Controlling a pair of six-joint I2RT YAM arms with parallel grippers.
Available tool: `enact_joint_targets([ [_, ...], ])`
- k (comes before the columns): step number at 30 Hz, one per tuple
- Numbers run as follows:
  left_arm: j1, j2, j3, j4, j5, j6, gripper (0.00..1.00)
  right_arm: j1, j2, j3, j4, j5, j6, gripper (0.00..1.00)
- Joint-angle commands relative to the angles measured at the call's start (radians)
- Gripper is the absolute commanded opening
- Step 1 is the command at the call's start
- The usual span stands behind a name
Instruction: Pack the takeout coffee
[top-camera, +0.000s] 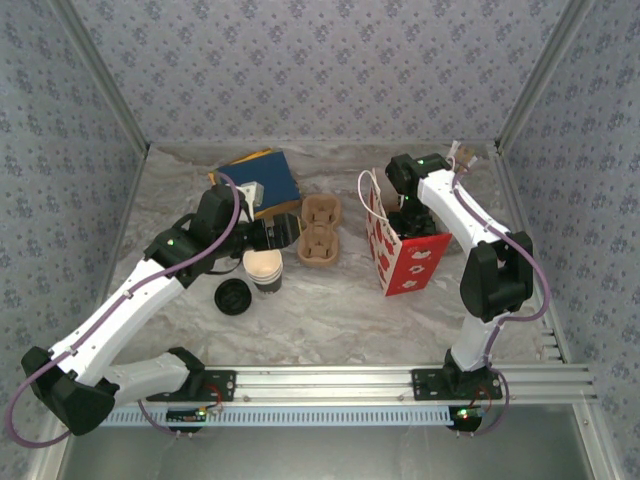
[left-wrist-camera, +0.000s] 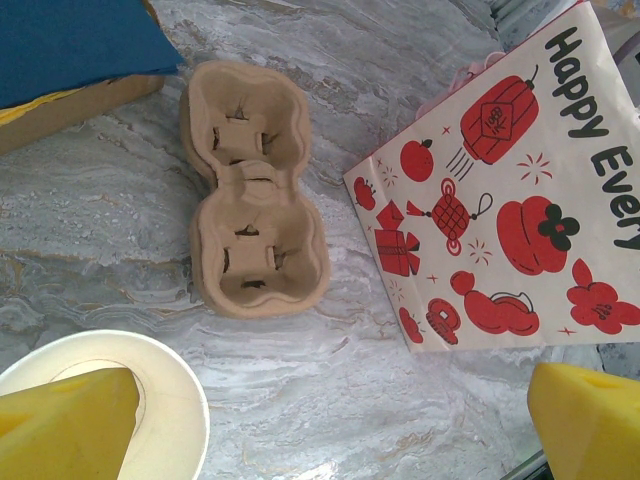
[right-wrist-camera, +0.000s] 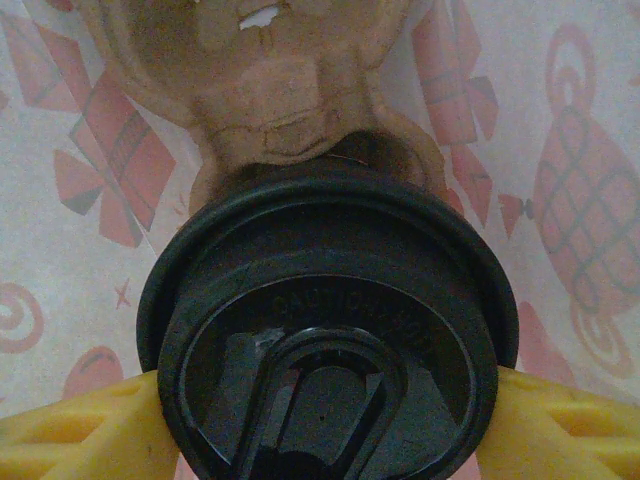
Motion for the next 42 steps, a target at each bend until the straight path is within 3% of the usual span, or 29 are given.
enact_joint_targets([
  [1,-0.008,-0.025,0.009,-0.01,-0.009,-0.005,1.0,0.002,0.027,-0.046,-0.012,-0.012,-0.002,0.72],
  [42,-0.009,-0.025,0.002,-0.007,-0.012,-0.011,1.0,0.001,0.002,-0.059,-0.02,-0.011,0.001,0.72],
])
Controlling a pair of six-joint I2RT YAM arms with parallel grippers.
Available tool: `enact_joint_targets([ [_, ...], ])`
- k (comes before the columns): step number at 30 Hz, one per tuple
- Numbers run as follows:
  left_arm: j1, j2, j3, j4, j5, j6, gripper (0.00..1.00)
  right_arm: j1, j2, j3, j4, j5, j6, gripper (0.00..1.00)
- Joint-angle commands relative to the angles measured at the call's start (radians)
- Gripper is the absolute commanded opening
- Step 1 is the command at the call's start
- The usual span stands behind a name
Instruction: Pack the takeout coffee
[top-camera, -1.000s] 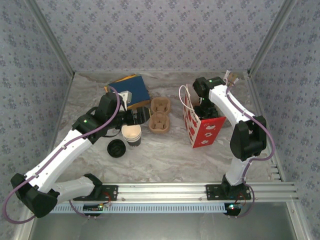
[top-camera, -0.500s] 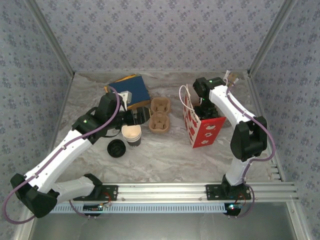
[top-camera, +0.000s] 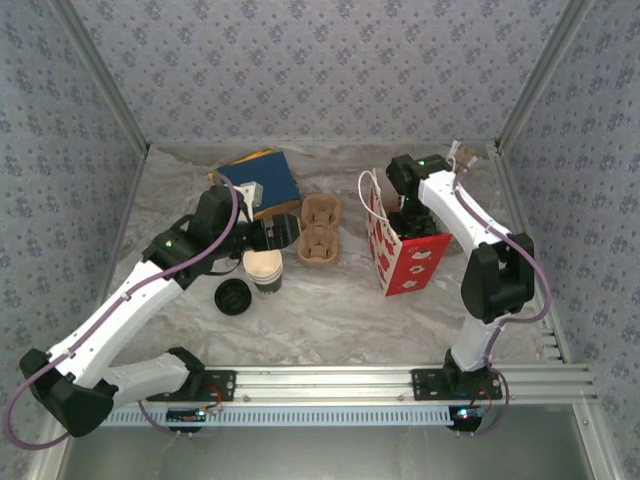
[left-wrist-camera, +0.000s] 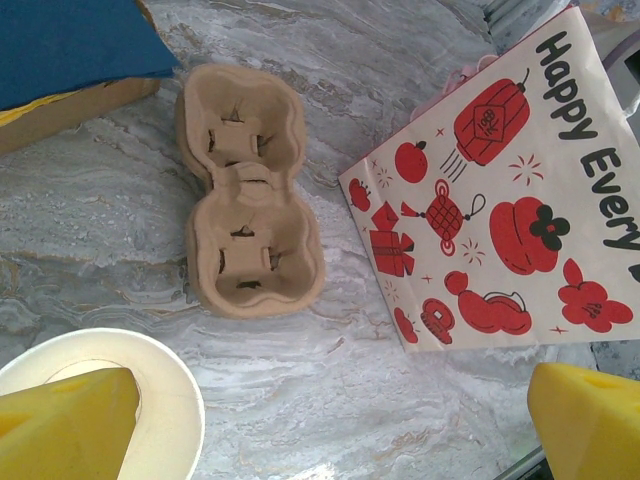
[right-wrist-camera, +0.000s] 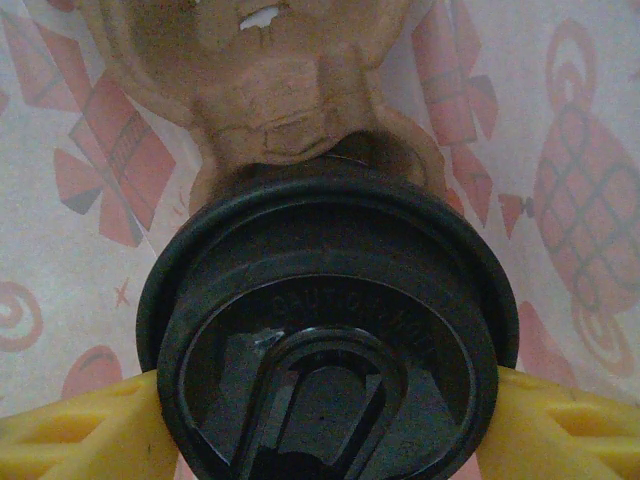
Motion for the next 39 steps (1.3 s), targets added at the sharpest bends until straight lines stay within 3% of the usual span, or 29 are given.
enact_joint_targets([
  [1,-0.006,-0.014,0.0,-0.006,-0.012,-0.008,1.0,0.001,0.016,-0.05,-0.026,-0.012,0.001,0.72],
  [39,-0.005,-0.01,0.004,-0.009,-0.014,-0.005,1.0,0.004,0.03,-0.092,0.013,-0.011,0.008,0.72],
])
